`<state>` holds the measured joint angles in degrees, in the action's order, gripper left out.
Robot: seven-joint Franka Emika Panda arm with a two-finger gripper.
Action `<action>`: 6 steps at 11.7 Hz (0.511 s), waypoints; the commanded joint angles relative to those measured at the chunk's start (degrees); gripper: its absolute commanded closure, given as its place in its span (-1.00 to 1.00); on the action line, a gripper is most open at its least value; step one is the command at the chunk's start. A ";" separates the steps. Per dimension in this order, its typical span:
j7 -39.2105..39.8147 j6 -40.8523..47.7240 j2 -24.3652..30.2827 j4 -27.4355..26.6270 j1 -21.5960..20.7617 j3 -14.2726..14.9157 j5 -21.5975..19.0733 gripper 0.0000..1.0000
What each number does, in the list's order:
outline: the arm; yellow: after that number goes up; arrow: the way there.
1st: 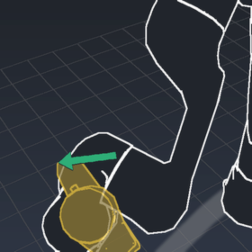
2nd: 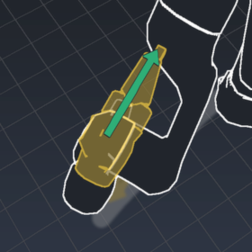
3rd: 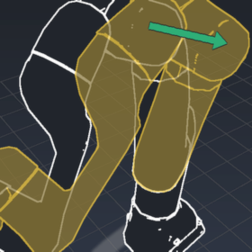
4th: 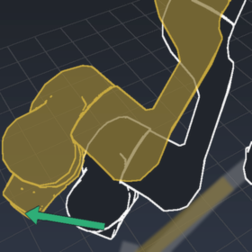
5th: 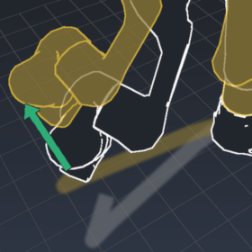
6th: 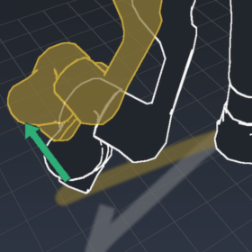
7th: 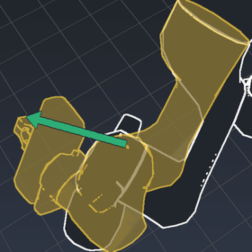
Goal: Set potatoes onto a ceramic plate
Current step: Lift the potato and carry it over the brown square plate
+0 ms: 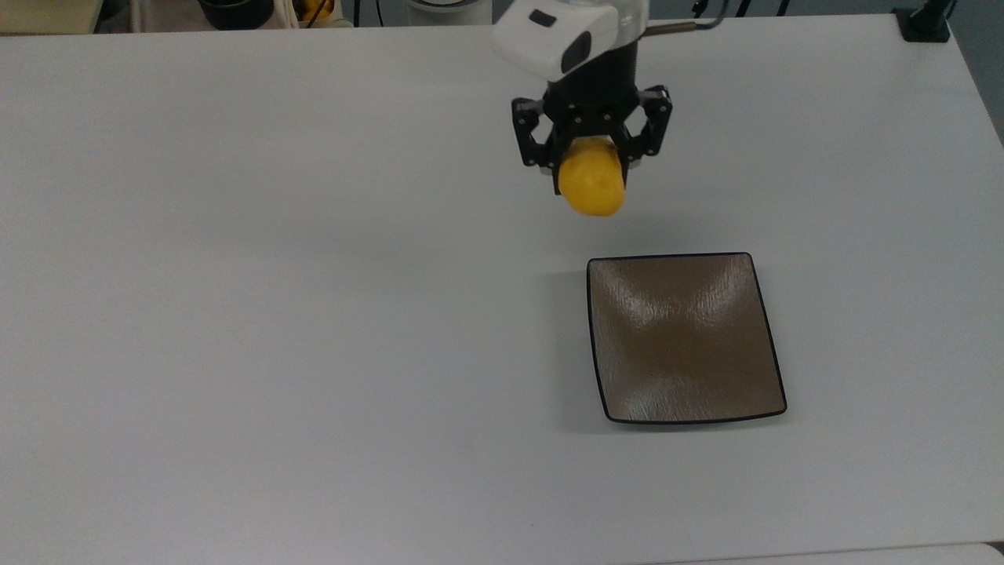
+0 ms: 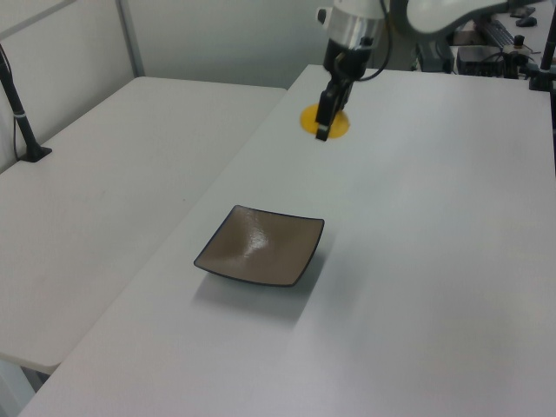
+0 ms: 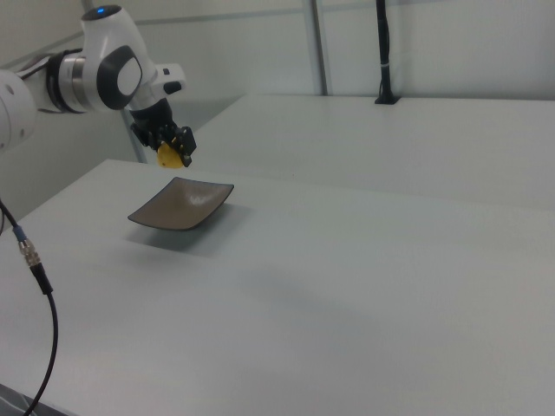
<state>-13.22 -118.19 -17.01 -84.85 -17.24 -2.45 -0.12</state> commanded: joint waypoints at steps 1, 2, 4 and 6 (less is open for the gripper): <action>-3.56 -11.67 -5.99 1.88 -3.40 0.51 0.65 0.43; -3.65 -15.45 -7.84 1.88 -4.11 0.51 1.08 0.43; -4.35 -21.35 -11.45 1.88 -5.51 0.69 2.14 0.43; -4.36 -27.59 -15.23 1.88 -7.01 1.04 2.66 0.43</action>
<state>-15.90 -140.33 -28.03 -84.66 -22.20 -2.46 1.01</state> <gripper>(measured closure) 0.374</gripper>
